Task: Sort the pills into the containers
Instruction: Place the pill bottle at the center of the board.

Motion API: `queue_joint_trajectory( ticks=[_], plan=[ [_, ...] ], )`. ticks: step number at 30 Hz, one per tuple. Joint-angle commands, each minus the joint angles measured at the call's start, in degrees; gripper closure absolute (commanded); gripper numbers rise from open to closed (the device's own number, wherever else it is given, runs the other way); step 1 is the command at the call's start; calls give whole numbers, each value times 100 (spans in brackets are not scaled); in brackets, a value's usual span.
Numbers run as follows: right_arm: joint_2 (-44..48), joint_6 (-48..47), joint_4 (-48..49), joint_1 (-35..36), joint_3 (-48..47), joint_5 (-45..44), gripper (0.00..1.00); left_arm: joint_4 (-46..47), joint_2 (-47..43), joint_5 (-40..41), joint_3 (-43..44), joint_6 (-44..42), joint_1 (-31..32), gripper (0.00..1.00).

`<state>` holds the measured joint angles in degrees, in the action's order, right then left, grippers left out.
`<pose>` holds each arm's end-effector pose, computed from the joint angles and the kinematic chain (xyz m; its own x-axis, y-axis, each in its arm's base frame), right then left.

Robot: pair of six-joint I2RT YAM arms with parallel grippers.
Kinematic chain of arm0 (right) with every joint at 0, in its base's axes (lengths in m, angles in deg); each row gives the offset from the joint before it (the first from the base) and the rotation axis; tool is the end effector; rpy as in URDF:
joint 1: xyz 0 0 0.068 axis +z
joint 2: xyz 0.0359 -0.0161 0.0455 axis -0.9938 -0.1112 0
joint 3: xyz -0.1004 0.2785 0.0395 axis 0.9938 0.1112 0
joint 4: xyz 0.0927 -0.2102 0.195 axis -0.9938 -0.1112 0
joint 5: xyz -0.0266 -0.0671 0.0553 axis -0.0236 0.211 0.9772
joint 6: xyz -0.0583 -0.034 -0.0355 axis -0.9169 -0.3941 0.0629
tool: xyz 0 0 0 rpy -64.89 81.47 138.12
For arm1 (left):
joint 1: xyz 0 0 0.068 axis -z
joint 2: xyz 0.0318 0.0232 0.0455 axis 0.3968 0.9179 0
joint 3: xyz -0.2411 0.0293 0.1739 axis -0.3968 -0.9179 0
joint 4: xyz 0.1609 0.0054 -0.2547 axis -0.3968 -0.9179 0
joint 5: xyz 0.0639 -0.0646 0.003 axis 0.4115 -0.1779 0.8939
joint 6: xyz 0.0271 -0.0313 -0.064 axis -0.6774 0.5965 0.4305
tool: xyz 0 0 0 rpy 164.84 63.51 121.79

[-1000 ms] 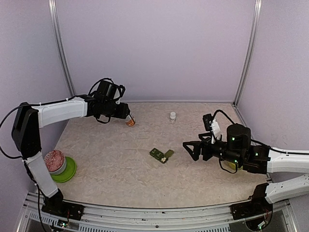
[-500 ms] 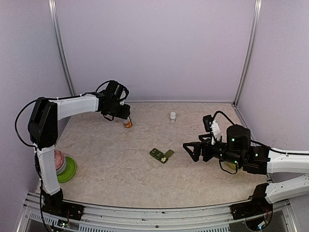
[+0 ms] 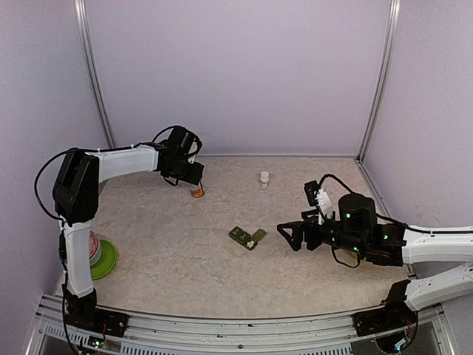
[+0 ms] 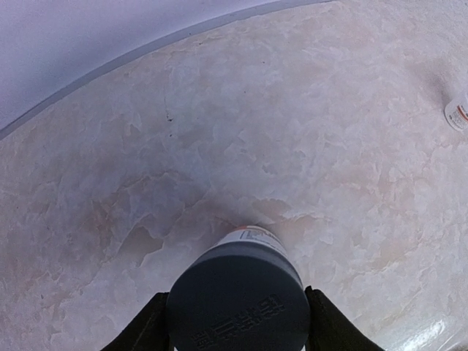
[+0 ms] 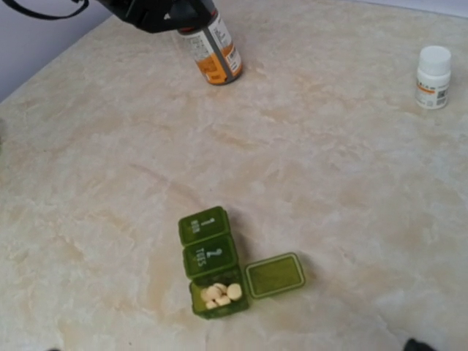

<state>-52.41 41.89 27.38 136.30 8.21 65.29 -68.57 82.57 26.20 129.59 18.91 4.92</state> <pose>0.1777 0.2192 0.2210 -0.4735 0.0029 -0.8808 -0.5780 0.7535 0.3133 0.4804 -0.2459 0.1972 -0.6774 0.2959 -0.6735 0.3237 0.9420 0.0883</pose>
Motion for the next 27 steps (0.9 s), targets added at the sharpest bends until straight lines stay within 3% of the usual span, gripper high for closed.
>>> queue_joint_trajectory(
  ticks=[1,12,20,27],
  plan=[
    [-137,96,231,-42,-88,70,0,49,113,118,170,-50,-56,33],
    [-800,528,460,-54,-364,521,0,372,-384,-305,168,159,-25,2],
    [-1405,1148,664,-319,-431,881,0,1238,-1331,-1481,-1221,613,226,1],
    [-2017,1720,1155,-836,-440,1819,0,1387,-1322,-1615,-1821,616,758,1]
  ],
)
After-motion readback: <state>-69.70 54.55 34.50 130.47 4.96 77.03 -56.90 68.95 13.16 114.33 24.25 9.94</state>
